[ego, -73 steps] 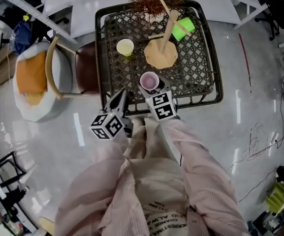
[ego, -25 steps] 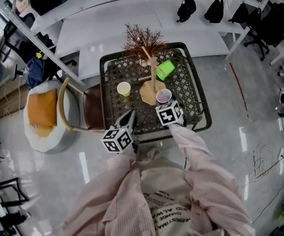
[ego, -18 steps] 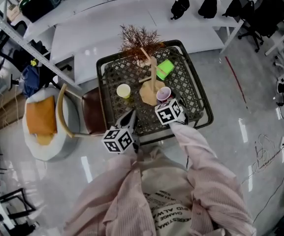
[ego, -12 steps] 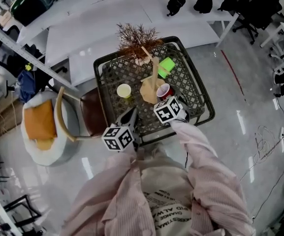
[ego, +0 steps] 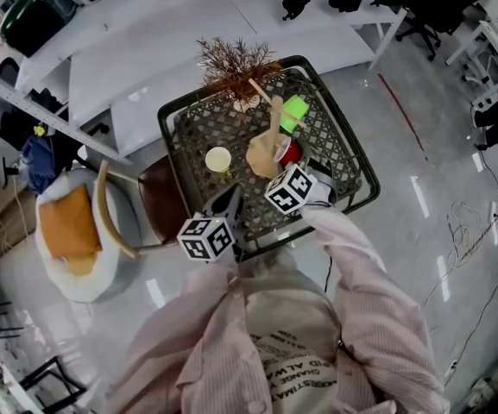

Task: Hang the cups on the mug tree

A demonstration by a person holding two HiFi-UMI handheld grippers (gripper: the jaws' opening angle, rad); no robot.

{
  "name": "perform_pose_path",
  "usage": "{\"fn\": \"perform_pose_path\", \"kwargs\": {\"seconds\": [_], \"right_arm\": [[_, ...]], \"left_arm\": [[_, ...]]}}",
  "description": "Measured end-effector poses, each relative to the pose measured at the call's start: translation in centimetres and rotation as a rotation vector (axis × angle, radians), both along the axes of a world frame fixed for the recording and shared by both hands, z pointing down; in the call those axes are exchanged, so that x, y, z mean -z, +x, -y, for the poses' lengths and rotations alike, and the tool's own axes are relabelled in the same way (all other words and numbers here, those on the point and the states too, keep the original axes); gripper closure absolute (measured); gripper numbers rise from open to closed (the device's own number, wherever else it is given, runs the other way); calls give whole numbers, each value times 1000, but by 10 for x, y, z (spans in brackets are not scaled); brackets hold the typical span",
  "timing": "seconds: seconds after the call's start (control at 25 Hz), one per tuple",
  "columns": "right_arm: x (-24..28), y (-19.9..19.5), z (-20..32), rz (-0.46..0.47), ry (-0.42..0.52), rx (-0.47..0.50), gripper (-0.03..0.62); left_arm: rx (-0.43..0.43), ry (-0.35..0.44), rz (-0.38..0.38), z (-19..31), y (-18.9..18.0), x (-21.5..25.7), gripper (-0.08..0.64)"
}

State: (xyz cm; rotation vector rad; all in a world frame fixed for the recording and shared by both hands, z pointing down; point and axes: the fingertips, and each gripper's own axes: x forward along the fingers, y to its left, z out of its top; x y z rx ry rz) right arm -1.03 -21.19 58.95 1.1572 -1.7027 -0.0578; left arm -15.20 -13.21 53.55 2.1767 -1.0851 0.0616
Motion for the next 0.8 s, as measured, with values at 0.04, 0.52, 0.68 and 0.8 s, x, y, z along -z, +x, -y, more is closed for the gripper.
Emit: {"fn": "perform_pose_path", "kwargs": {"seconds": [0.04, 0.52, 0.68, 0.8], "right_arm": [[-1, -1, 0, -12, -1, 7, 290], [-5, -16, 3, -182, 28, 157, 290], [-4, -21, 4, -209, 29, 188, 290], [-6, -21, 3, -230, 28, 201, 290]], "left_arm": [[-1, -1, -2, 1, -1, 0, 561], [8, -20, -10, 5, -3, -5, 561], [17, -24, -7, 6, -4, -6, 561], [20, -28, -4, 5, -5, -7, 561]]}}
